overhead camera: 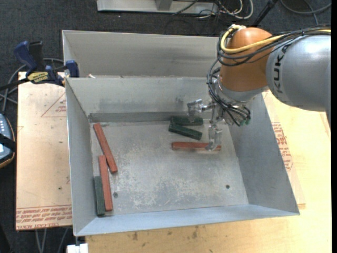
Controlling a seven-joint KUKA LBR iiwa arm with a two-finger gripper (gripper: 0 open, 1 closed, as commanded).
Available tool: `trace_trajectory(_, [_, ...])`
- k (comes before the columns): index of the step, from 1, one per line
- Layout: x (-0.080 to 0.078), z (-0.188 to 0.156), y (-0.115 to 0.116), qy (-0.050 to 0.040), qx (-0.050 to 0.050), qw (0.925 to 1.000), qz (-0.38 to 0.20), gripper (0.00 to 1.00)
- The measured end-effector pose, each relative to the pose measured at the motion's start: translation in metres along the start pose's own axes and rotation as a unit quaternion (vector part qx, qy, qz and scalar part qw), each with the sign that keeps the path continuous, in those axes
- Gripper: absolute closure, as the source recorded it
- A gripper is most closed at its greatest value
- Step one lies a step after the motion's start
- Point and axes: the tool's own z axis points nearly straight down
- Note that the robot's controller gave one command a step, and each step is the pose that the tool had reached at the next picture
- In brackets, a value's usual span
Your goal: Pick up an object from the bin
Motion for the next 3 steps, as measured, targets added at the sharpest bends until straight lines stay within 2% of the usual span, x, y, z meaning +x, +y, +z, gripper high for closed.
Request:
trace_trajectory(1, [0.0466, 0.0543, 0.0089, -0.0014, -0.001, 0.9996, 0.029, 0.00])
trace_trajectory(2, [0.0437, 0.0504, 0.0077, -0.0042, 0.001, 0.9996, 0.030, 1.00])
trace_trajectory(3, [0.0456, 0.0523, 0.0078, -0.0013, 0.000, 0.9996, 0.030, 0.00])
